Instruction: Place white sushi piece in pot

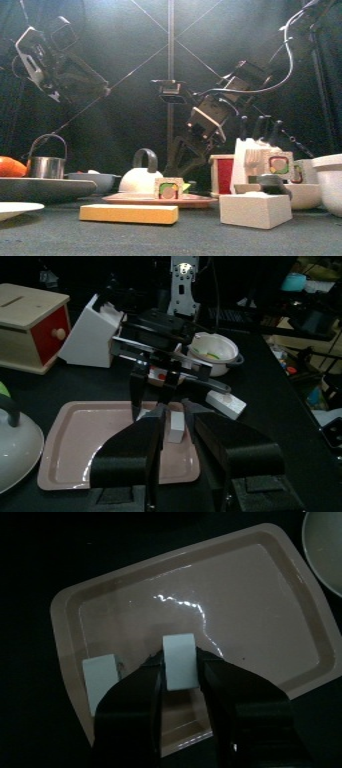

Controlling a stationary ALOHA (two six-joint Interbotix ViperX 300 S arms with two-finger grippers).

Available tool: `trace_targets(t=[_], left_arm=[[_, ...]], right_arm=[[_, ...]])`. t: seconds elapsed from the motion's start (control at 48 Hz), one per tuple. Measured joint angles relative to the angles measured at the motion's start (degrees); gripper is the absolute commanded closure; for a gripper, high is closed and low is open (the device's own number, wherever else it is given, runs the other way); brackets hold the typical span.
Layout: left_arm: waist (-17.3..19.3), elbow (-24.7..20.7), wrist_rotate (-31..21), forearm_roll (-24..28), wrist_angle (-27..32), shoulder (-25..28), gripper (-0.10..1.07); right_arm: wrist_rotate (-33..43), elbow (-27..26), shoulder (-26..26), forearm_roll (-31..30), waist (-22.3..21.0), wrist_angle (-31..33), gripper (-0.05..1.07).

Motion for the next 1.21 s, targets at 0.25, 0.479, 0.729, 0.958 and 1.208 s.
trace_targets(t=[0.25,0.479,0.729,0.958,1.208], left_arm=[[0.1,0.0,0.0,0.0,0.0,0.0,0.32],[0.1,0.0,0.0,0.0,0.0,-0.1,0.32],[0.1,0.0,0.0,0.0,-0.1,0.0,0.32],[0.1,0.0,-0.1,0.0,-0.1,0.0,0.32],[0.0,0.0,-0.1,0.0,0.0,0.1,0.32]], right_arm=[[0.0,0.5,-2.0,0.4,0.1,1.7,0.57],[0.0,5.3,-11.6,2.1,3.1,8.3,0.57],[0.0,14.3,-25.8,3.7,13.3,12.1,0.56],[0.1,23.8,-37.4,13.4,22.3,12.3,0.56],[0.1,29.8,-40.3,21.4,23.6,12.5,0.56]])
